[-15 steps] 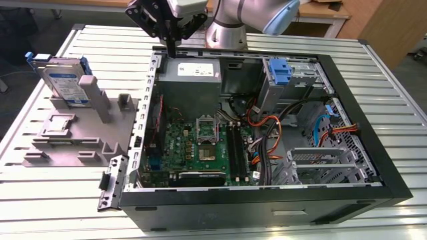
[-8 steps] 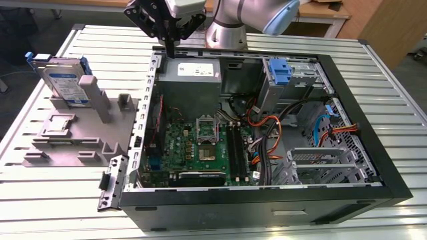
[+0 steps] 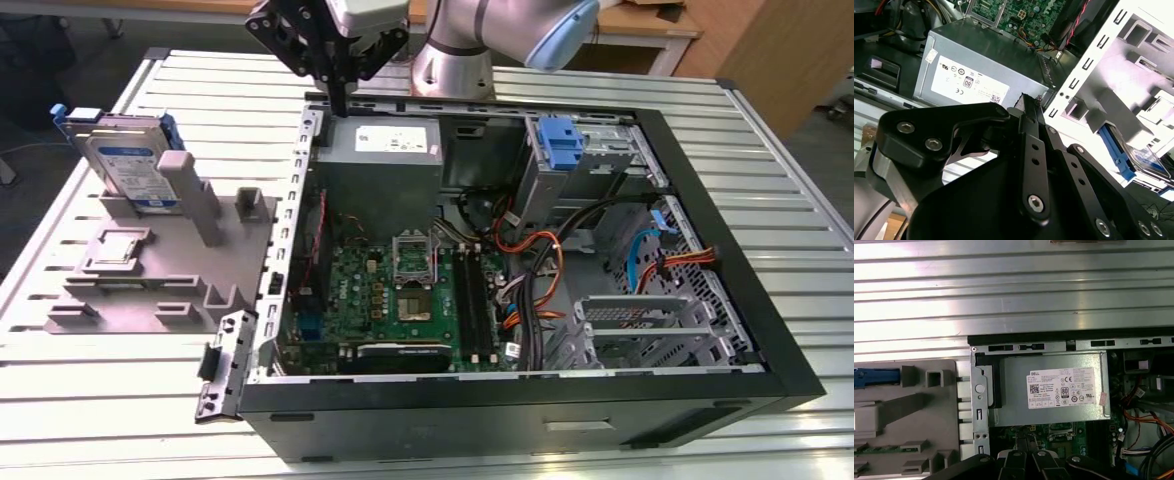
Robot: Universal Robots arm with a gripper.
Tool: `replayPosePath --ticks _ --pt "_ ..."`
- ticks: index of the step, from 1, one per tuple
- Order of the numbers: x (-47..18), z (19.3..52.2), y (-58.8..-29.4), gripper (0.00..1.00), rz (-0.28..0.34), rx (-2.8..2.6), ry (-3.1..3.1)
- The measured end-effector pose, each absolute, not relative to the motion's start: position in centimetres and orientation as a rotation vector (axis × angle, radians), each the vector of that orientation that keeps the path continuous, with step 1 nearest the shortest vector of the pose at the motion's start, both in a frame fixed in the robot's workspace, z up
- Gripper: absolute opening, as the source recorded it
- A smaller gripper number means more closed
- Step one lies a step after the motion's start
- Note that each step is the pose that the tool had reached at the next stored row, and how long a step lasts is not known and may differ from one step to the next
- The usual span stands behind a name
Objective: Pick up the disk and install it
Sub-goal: 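Reach for the disk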
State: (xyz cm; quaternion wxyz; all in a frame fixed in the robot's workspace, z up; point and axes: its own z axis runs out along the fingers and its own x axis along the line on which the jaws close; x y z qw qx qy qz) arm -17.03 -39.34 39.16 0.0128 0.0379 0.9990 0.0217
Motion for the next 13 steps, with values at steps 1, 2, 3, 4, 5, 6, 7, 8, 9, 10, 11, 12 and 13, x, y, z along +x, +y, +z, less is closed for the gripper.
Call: replayPosePath --ticks 1,2,3,4,5,6,7,8,9,10,11,12,13 --pt "-17.0 39.2 -39.3 0.10 0.068 0.118 3.113" --pt "-17.1 39.2 -39.3 0.10 0.068 0.118 3.113" --pt "-17.9 39.0 -39.3 0.10 0.068 0.118 3.113" --pt "-18.3 39.0 -39.3 0.10 0.067 0.118 3.114" --pt "-18.3 39.0 -39.3 0.10 0.068 0.118 3.114" --pt "-18.3 39.0 -39.3 0.10 0.068 0.118 3.114" --pt "-18.3 39.0 -39.3 0.10 0.068 0.119 3.113" --pt "-18.4 39.0 -39.3 0.10 0.068 0.119 3.114" --pt "-18.5 39.0 -39.3 0.10 0.068 0.118 3.114" --pt "-18.6 39.0 -39.3 0.10 0.068 0.118 3.114" --pt "-18.6 38.9 -39.3 0.10 0.068 0.119 3.113" --pt "-18.7 38.9 -39.2 0.10 0.068 0.119 3.114" --pt "-18.8 38.9 -39.2 0.10 0.068 0.119 3.114"
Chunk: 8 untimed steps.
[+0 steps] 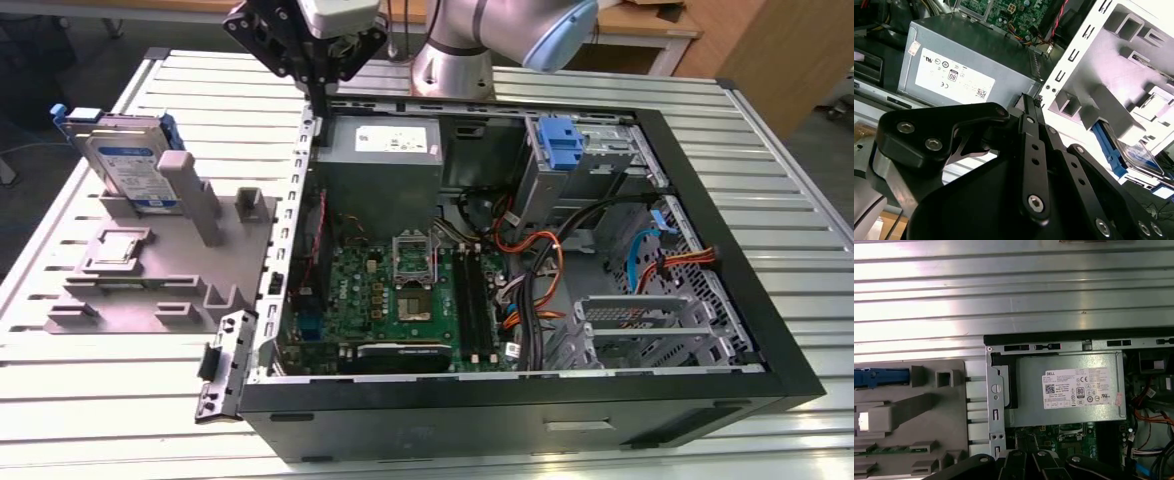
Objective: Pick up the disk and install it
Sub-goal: 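Reach for the disk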
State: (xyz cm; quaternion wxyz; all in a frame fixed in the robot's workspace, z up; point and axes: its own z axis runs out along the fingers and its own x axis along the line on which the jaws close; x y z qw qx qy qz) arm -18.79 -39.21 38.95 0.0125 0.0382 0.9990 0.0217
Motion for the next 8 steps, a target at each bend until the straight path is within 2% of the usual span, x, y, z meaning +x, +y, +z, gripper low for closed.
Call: replayPosePath --ticks 8 --pt "-19.06 38.91 -39.17 0.10 0.068 0.119 3.116"
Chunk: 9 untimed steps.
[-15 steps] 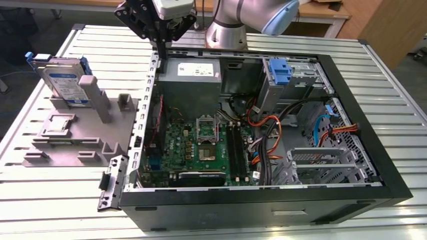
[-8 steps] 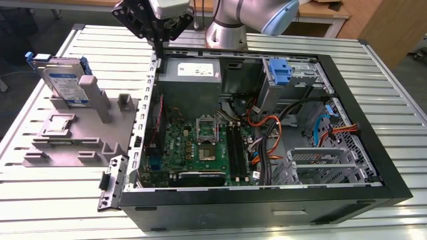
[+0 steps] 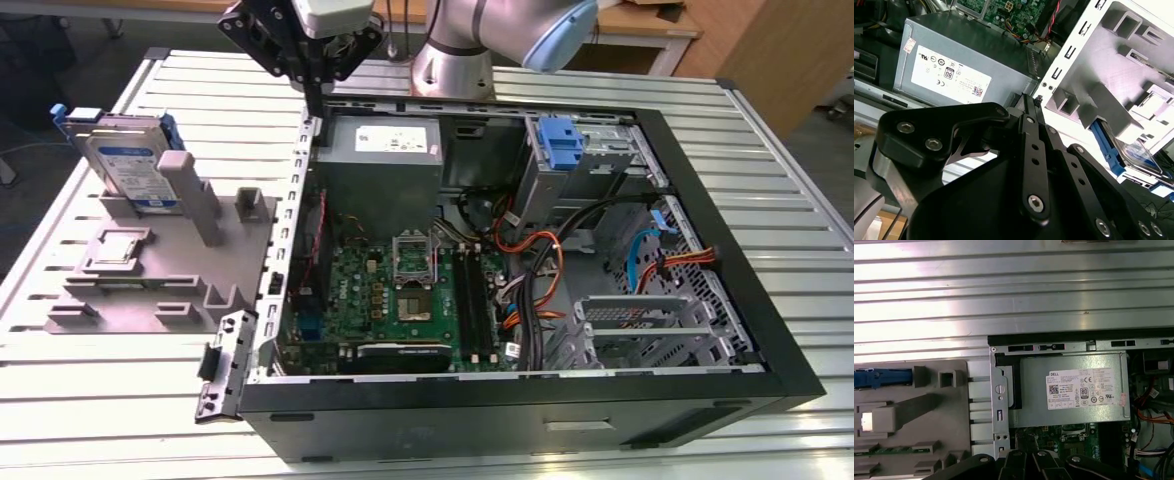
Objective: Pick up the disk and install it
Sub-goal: 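Reach for the disk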
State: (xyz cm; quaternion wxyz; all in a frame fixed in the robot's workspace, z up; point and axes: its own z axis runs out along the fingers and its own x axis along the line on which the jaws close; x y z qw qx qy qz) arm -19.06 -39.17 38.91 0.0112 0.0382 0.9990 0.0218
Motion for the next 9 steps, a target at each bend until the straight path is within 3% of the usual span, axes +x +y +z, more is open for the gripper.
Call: replayPosePath --ticks 9 --pt "-19.19 38.89 -39.17 0.10 0.068 0.119 3.116"
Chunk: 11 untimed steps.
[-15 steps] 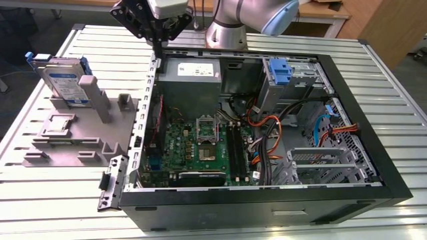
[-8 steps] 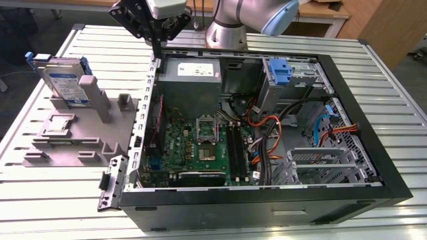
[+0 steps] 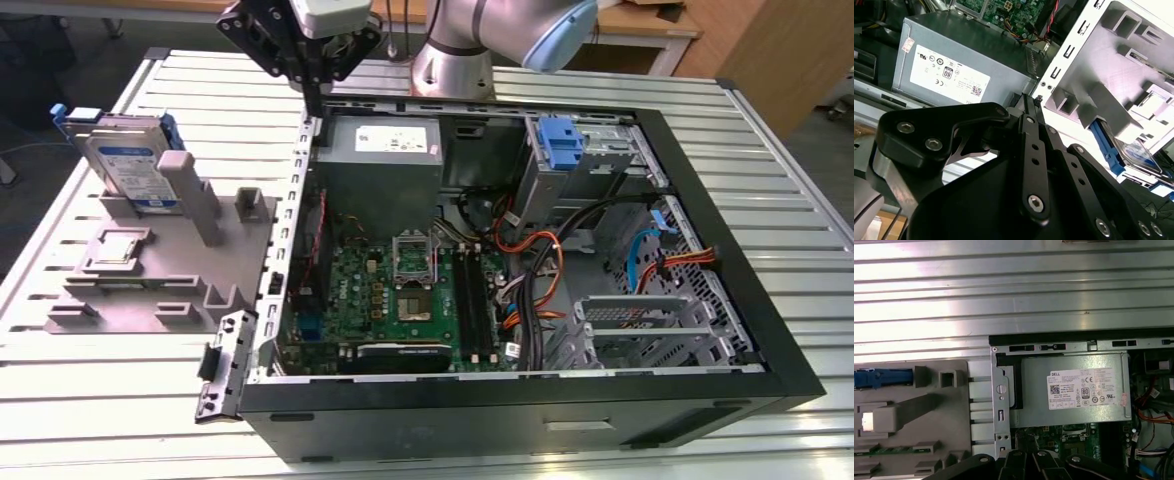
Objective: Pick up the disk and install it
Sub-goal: 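Reach for the disk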
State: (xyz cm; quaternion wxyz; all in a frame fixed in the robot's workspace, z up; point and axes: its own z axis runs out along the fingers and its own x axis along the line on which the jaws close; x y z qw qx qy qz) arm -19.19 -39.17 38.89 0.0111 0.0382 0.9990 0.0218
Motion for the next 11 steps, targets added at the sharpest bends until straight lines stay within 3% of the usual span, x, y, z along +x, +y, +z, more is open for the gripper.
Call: replayPosePath --ticks 11 --pt "-19.43 38.80 -39.17 0.10 0.068 0.120 3.121"
